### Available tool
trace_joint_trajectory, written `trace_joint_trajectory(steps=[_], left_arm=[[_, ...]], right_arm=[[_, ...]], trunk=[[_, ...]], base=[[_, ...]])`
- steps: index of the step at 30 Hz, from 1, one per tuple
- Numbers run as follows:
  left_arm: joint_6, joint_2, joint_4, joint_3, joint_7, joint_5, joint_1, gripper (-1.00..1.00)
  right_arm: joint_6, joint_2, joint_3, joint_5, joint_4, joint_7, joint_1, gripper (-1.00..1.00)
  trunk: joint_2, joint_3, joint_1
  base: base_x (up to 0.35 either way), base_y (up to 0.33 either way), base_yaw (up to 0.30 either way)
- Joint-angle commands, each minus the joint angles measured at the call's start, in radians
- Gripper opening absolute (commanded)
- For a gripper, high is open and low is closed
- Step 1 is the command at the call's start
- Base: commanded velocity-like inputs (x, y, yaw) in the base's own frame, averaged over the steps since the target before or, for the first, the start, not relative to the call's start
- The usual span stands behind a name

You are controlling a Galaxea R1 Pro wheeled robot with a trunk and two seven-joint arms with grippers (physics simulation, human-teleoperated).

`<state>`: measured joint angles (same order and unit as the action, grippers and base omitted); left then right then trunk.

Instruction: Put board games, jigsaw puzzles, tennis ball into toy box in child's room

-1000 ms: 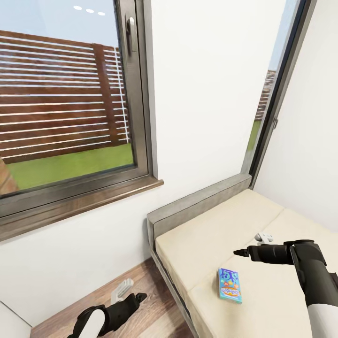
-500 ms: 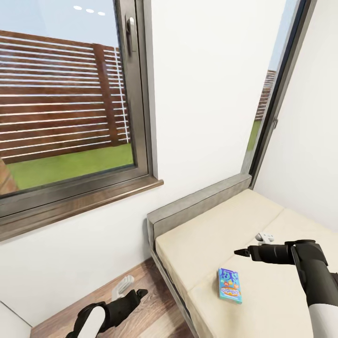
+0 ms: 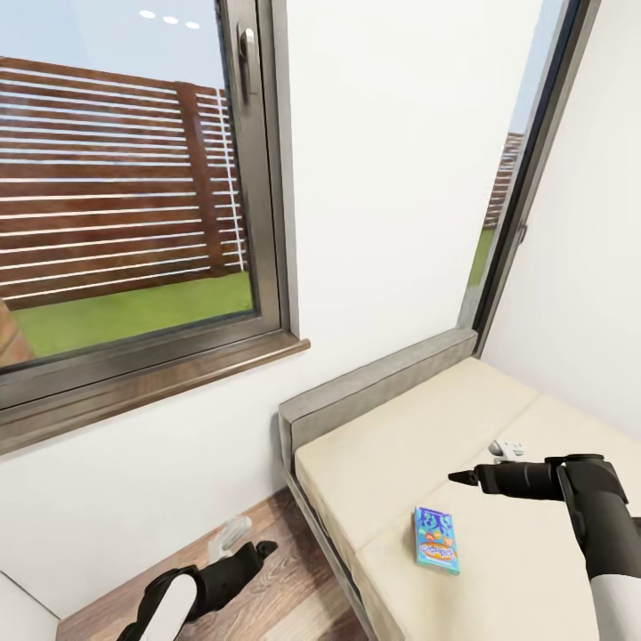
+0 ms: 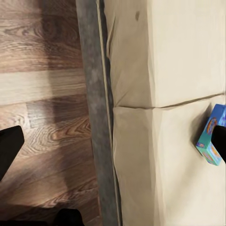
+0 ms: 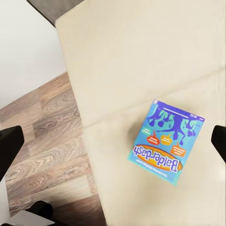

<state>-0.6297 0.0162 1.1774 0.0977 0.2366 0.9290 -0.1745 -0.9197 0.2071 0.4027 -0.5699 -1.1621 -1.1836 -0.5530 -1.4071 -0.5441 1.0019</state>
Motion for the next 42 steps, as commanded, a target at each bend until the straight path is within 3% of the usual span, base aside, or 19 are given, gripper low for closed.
trace_joint_trajectory(steps=[1, 8, 42], left_arm=[[0.004, -0.006, 0.007, -0.005, 0.007, 0.015, -0.006, 1.00], [0.004, -0.008, 0.043, -0.006, 0.008, 0.016, -0.011, 1.00], [0.004, -0.008, 0.043, -0.006, 0.008, 0.016, -0.011, 1.00]], right_arm=[[-0.005, 0.005, 0.007, -0.013, 0.005, -0.010, -0.007, 1.00], [-0.009, 0.013, 0.014, -0.014, 0.025, -0.013, -0.010, 1.00], [-0.009, 0.013, 0.014, -0.014, 0.025, -0.013, -0.010, 1.00]], trunk=[[-0.001, -0.001, 0.000], [-0.001, -0.001, 0.000], [-0.001, -0.001, 0.000]], base=[[0.000, 0.000, 0.000], [0.000, 0.000, 0.000], [0.000, 0.000, 0.000]])
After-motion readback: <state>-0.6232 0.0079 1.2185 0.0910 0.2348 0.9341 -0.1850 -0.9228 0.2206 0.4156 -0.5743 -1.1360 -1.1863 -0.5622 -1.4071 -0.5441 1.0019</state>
